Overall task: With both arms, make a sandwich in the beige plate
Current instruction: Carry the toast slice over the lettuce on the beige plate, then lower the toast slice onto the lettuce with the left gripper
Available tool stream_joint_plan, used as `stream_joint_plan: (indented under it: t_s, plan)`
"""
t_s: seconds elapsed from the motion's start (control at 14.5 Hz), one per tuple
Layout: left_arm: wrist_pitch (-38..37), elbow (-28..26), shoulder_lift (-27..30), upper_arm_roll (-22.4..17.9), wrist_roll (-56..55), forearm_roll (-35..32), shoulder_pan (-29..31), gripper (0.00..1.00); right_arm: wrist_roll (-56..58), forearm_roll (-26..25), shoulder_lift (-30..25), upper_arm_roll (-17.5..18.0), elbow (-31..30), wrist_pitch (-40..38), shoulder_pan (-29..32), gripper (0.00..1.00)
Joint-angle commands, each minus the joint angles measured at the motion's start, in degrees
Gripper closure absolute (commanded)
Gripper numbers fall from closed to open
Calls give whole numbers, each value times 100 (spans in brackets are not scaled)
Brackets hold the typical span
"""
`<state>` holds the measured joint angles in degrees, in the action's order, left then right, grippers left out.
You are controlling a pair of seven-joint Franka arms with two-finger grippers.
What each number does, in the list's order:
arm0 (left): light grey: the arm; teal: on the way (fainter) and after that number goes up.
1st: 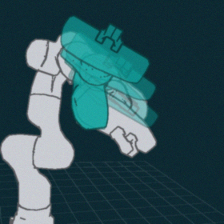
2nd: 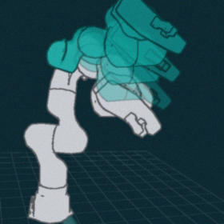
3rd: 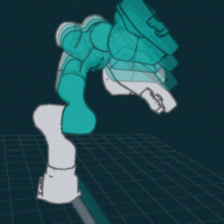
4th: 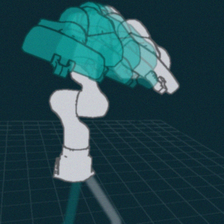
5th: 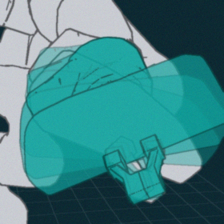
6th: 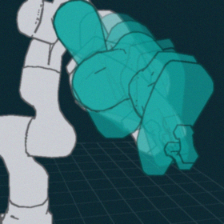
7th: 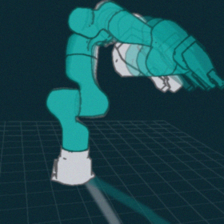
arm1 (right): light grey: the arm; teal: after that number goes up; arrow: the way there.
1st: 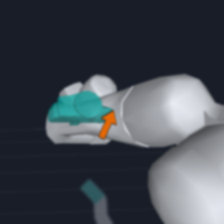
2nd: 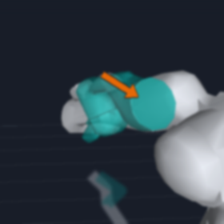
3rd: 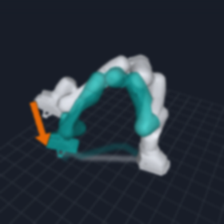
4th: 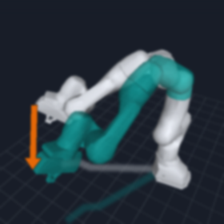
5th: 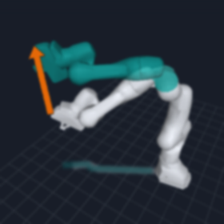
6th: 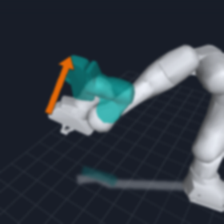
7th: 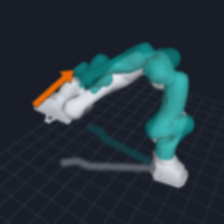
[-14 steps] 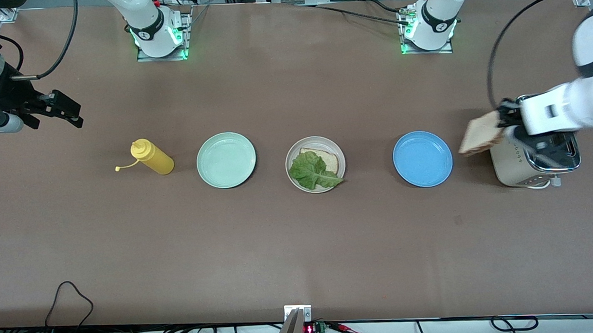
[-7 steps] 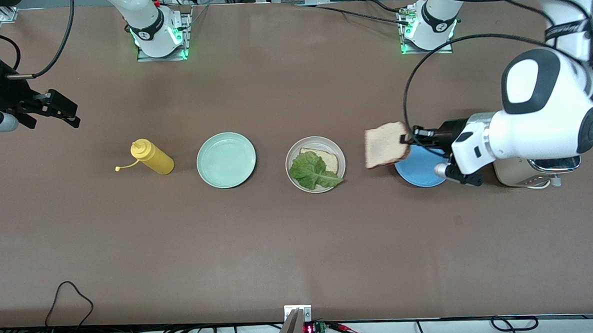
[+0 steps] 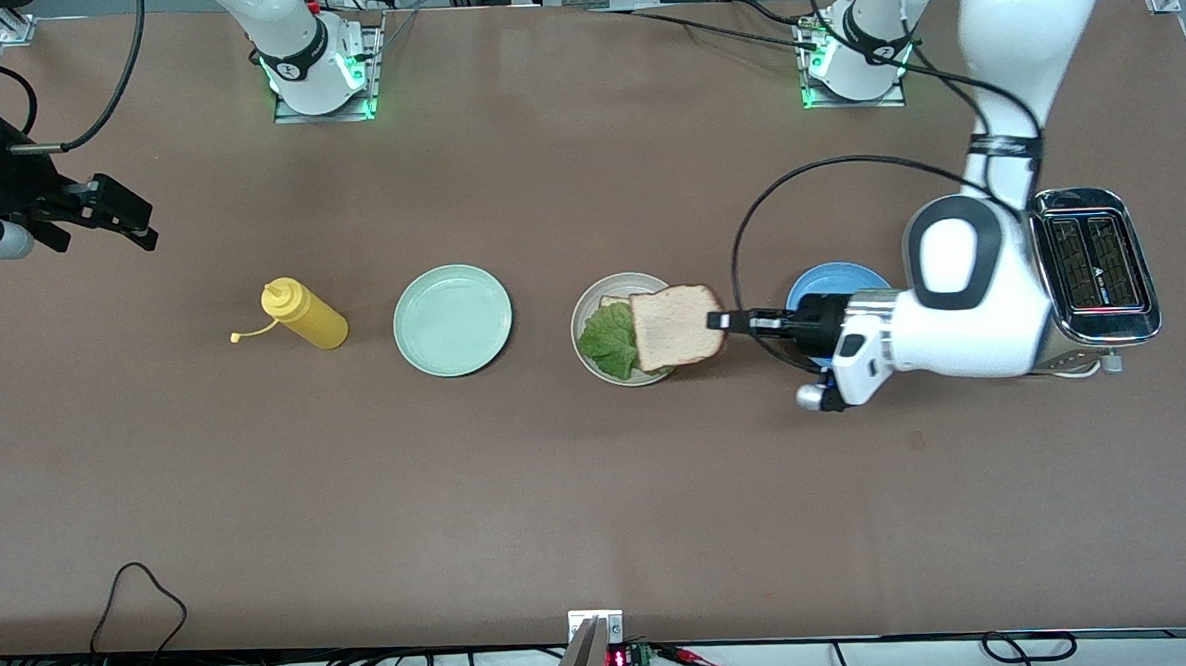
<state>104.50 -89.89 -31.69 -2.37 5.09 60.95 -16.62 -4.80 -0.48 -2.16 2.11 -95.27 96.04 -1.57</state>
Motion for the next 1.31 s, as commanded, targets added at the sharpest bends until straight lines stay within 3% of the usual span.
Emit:
stream_joint_plan:
  t_s: [0.0, 0.28, 0.62, 1.18, 1.24]
  plan:
    - [395, -554, 67, 61, 814, 453, -104, 99, -21, 13, -83, 8, 8, -94, 25, 0]
    - [640, -959, -170, 79, 1719, 856, -210, 99, -12, 13, -48, -9, 26, -77, 42, 0]
    - [817, -1373, -521, 96, 3145, 2078, -298, 99, -29, -5, 48, -9, 105, -33, 25, 0]
    - [817, -1470, -847, 96, 3735, 2114, -263, 96, 23, -5, 313, -9, 333, -33, 25, 0]
    - [809, -1504, -856, 96, 3753, 2123, -254, 90, 23, 4, 313, -9, 333, -33, 25, 0]
